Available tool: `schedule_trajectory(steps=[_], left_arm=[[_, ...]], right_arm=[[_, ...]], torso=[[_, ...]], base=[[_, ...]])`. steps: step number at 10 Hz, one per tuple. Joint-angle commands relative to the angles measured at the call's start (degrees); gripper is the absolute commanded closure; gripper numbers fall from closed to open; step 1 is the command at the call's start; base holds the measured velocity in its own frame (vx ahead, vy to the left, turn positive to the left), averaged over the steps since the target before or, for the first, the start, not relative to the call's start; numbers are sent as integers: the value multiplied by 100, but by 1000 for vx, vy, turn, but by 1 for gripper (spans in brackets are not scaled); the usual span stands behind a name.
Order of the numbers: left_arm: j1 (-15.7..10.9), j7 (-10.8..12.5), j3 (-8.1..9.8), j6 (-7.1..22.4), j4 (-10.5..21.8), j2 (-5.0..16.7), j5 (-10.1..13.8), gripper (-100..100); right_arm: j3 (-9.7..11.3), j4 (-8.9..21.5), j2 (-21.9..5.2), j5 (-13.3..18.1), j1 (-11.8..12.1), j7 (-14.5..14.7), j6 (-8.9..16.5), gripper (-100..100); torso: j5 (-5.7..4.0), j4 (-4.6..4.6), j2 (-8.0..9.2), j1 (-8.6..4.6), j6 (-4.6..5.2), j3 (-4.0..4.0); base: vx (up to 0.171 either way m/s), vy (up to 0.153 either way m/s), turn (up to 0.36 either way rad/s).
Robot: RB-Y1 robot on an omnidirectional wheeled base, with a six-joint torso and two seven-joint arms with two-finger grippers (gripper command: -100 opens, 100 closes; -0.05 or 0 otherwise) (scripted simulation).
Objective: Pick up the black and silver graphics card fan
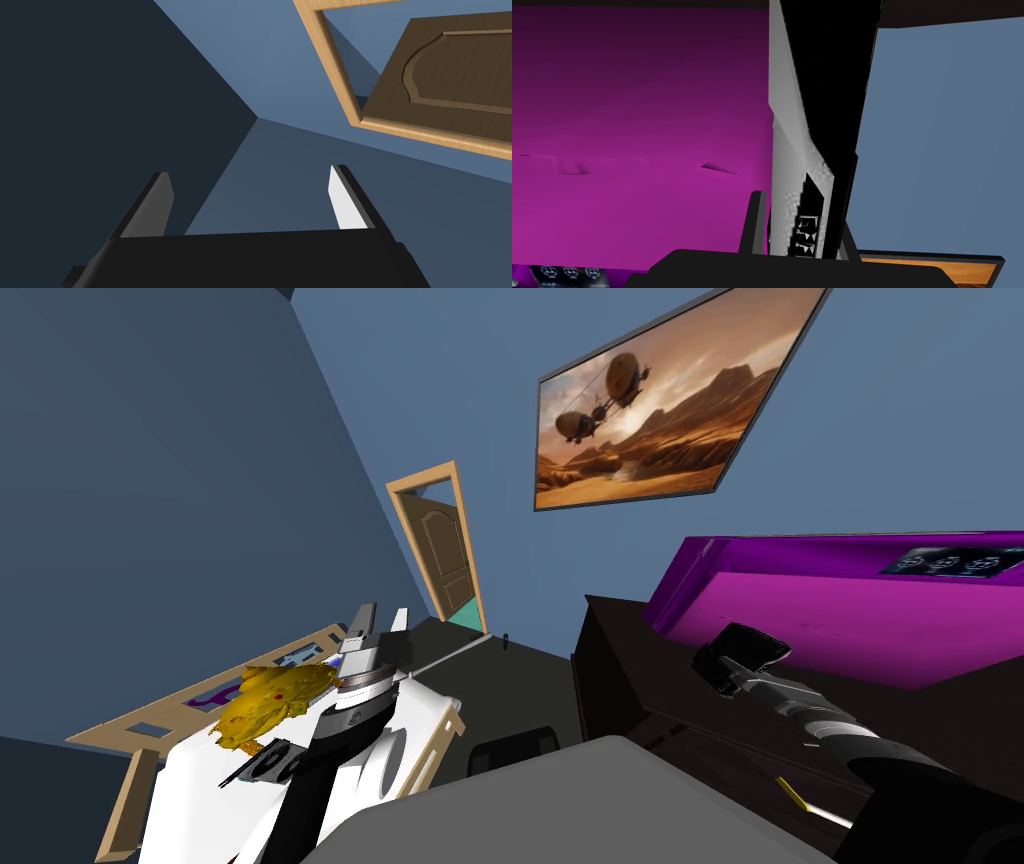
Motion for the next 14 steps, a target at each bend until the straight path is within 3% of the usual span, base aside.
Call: schedule_trajectory(steps=[1,3,4,5,6,7,9,10,12,13,14], left_arm=[[0,0,0,0,0,0,0,0],[0,0,0,0,0,0,0,0],[0,0,0,0,0,0,0,0],[0,0,0,0,0,0,0,0],[0,0,1,0,0,0,0,0],[-1,0,0,0,0,0,0,0],[-1,0,0,0,0,0,0,0],[-1,0,0,0,0,0,0,0],[-1,0,0,0,0,0,0,0],[-1,0,0,0,0,0,0,0],[0,0,0,0,0,0,0,0]], right_arm=[[0,0,0,0,0,0,0,100],[1,0,1,0,0,0,1,100],[2,-1,0,1,0,0,-1,0],[6,-276,172,287,-230,-176,286,100],[6,-276,172,410,-230,-176,325,100],[3,-574,357,584,-441,-345,568,100],[3,-574,357,885,-453,-345,668,100],[1,-857,542,1067,-675,-514,921,100],[1,-872,542,1359,-675,-514,1010,100],[-2,-1138,728,1542,-898,-683,1266,100],[-2,-1170,728,1703,-898,-683,1353,100]], torso=[[0,0,0,0,0,0],[0,1,2,-3,1,2],[1,1,2,-2,1,1],[1,0,1,-2,1,1],[-12,2,12,-18,4,6],[-34,-1,21,-22,2,9],[-87,-13,28,-31,-2,7],[-111,-24,19,-27,3,-3],[-156,-37,28,-38,5,-5],[-175,-46,18,-35,1,-15],[-193,-52,23,-39,7,-15]], base=[[0,0,0],[0,0,0],[0,0,0],[-46,-54,-189],[-58,-60,-47],[-89,-72,-104],[-54,-38,-24],[-53,-37,-160],[-41,-28,-33],[-50,-44,-141],[-52,-40,-73]])
